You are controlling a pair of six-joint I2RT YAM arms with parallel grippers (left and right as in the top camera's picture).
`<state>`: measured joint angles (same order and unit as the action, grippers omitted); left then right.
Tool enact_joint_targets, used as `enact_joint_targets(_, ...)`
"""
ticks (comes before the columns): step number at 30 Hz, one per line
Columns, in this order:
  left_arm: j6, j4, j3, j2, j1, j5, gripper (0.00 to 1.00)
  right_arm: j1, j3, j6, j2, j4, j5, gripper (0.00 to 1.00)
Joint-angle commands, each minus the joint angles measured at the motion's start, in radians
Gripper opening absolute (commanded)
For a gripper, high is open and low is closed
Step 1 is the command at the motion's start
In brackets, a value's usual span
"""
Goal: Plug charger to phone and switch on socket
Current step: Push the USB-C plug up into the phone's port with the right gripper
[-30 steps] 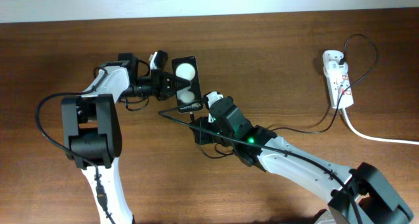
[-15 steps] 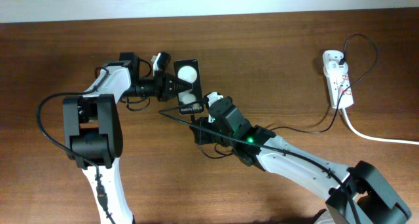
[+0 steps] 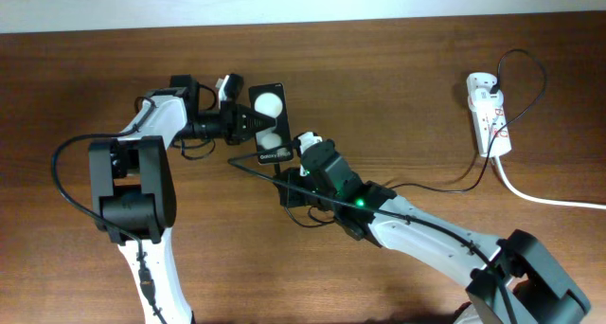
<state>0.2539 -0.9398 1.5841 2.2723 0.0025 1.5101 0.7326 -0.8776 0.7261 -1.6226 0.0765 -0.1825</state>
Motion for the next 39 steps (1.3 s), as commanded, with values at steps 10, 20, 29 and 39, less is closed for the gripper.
enact_joint_targets(10, 0.027, -0.022, -0.018, 0.003, -0.022, -0.041, 0.0, -0.027, -0.04, -0.003, 0.01, 0.13, 0.233, 0.04)
enact_joint_targets(20, 0.027, -0.022, -0.018, 0.003, -0.022, -0.041, 0.0, -0.027, -0.04, -0.003, 0.01, 0.19, 0.248, 0.04)
enact_joint_targets(29, 0.027, -0.022, -0.018, 0.003, -0.022, -0.042, 0.0, -0.027, -0.04, -0.003, 0.01, 0.232, 0.274, 0.04)
enact_joint_targets(39, 0.027, -0.021, -0.018, 0.003, -0.022, -0.045, 0.0, -0.027, -0.04, -0.003, 0.01, 0.274, 0.326, 0.04)
